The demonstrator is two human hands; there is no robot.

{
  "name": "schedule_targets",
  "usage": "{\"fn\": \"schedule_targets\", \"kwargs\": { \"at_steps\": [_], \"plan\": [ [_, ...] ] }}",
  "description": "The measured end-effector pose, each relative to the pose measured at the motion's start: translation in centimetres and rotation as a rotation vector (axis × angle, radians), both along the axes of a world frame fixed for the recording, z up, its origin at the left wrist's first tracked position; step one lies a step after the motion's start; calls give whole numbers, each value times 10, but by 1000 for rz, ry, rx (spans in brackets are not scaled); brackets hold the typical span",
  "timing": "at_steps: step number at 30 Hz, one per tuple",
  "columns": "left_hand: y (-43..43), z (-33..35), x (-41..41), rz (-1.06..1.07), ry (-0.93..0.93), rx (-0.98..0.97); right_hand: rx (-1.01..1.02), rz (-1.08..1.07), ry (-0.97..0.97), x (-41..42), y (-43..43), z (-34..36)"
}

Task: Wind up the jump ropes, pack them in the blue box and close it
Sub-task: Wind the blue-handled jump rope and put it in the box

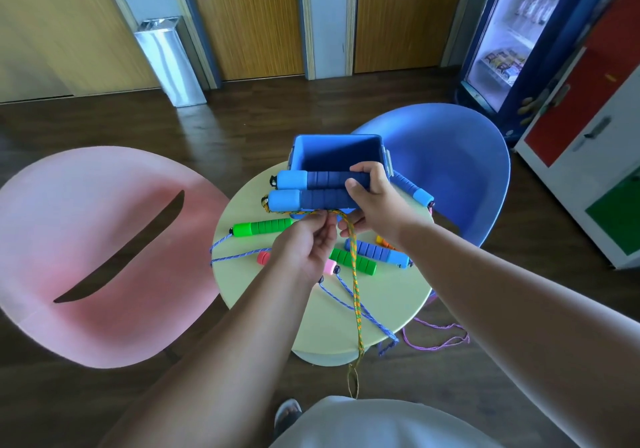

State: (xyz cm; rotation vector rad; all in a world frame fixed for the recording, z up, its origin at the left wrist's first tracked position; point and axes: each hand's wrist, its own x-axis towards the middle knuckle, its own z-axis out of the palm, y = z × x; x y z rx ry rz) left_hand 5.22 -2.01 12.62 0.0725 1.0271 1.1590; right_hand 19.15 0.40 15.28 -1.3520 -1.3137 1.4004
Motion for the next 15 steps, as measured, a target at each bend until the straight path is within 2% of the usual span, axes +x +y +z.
{"fn": "schedule_targets", "kwargs": {
  "at_steps": [11,13,15],
  "plan": [
    [12,4,6,-5,119,48,32,-86,165,3,8,3],
    [13,4,9,-54,161,74,29,-123,185,3,11,2],
    [10,2,15,-199,221,104,31,-160,217,1,15,3]
  ]
}}
